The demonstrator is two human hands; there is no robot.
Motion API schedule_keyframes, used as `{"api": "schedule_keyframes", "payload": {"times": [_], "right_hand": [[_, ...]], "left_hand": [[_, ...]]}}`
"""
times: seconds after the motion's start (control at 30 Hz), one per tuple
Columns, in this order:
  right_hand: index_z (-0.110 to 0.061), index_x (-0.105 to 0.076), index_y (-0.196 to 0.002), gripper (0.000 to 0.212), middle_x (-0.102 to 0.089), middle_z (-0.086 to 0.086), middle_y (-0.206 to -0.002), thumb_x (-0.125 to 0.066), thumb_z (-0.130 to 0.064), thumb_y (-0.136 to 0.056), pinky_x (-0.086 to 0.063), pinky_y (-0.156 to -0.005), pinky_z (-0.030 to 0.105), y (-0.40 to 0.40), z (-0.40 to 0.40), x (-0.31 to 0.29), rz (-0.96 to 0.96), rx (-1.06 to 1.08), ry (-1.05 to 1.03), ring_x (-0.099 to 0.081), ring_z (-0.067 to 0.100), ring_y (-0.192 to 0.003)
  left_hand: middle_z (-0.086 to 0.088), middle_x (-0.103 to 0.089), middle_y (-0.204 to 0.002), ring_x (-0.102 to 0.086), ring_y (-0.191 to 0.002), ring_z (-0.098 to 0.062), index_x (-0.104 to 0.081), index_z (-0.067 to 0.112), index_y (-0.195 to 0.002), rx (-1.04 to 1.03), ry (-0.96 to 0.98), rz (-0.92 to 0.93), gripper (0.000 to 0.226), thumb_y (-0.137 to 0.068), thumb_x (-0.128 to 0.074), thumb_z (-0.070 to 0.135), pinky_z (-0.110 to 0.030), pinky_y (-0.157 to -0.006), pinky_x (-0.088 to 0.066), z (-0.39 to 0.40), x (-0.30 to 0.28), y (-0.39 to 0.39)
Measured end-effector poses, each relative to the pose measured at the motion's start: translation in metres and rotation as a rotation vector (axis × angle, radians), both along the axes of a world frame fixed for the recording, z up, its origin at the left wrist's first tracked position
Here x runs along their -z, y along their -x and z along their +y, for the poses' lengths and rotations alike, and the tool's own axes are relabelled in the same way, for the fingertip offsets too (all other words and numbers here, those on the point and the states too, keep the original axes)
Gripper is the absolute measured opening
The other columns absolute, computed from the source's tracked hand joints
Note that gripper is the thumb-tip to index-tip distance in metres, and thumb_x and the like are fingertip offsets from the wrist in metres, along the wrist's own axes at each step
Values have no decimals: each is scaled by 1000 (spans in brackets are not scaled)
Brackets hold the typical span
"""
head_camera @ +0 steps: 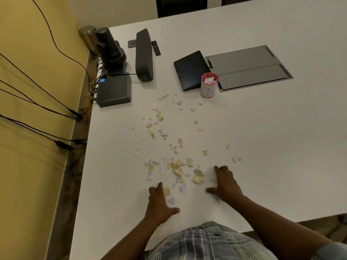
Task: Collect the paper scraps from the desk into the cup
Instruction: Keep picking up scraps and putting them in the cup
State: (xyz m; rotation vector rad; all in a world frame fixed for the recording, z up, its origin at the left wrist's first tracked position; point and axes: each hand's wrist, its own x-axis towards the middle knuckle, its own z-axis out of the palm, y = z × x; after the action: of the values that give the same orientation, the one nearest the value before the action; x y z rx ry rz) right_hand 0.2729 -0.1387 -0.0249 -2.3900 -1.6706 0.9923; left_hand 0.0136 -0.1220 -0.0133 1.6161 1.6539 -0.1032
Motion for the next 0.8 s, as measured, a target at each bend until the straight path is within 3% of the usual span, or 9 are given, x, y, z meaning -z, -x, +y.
{"api": "schedule_keyframes", "payload": {"times": [0.2,0.33,0.53,0.7,0.8], "right_hand": [[-16,-5,-151,112,-21,10,-146,-80,-42,-71,-42,-102,38,27,24,0,26,-160,18,-31,27,-131],[-16,-8,-150,107,-23,9,-145,-78,-39,-74,-44,-100,36,31,43,4,31,-204,-9,-34,27,-129],[-18,-12,-149,105,-27,7,-138,-80,-39,-72,-47,-92,33,42,71,12,93,-229,-40,-40,25,-121],[-20,-11,-149,112,-27,9,-137,-83,-41,-65,-52,-87,37,55,91,12,124,-316,-21,-41,27,-119],[-19,-28,-143,86,-31,9,-132,-76,-35,-74,-54,-79,38,65,99,9,71,-413,-37,-42,27,-113]], "left_hand": [[-7,-18,-137,-37,-125,-26,4,24,-147,92,-72,62,127,-57,-84,48,-31,-102,-42,11,4,-33],[-9,-18,-139,-39,-125,-25,3,21,-148,138,-93,94,118,-67,-82,36,-29,-103,-40,30,8,-35],[-9,-21,-139,-38,-129,-24,-2,20,-148,88,-110,35,118,-64,-84,37,-30,-105,-39,72,10,-29],[-5,-26,-129,-46,-115,-18,-16,28,-146,174,-81,31,115,-56,-86,42,-25,-95,-45,106,12,-34],[-3,-33,-123,-54,-107,-19,-38,23,-135,225,-114,9,83,-65,-82,32,-23,-91,-48,113,12,-42]]}}
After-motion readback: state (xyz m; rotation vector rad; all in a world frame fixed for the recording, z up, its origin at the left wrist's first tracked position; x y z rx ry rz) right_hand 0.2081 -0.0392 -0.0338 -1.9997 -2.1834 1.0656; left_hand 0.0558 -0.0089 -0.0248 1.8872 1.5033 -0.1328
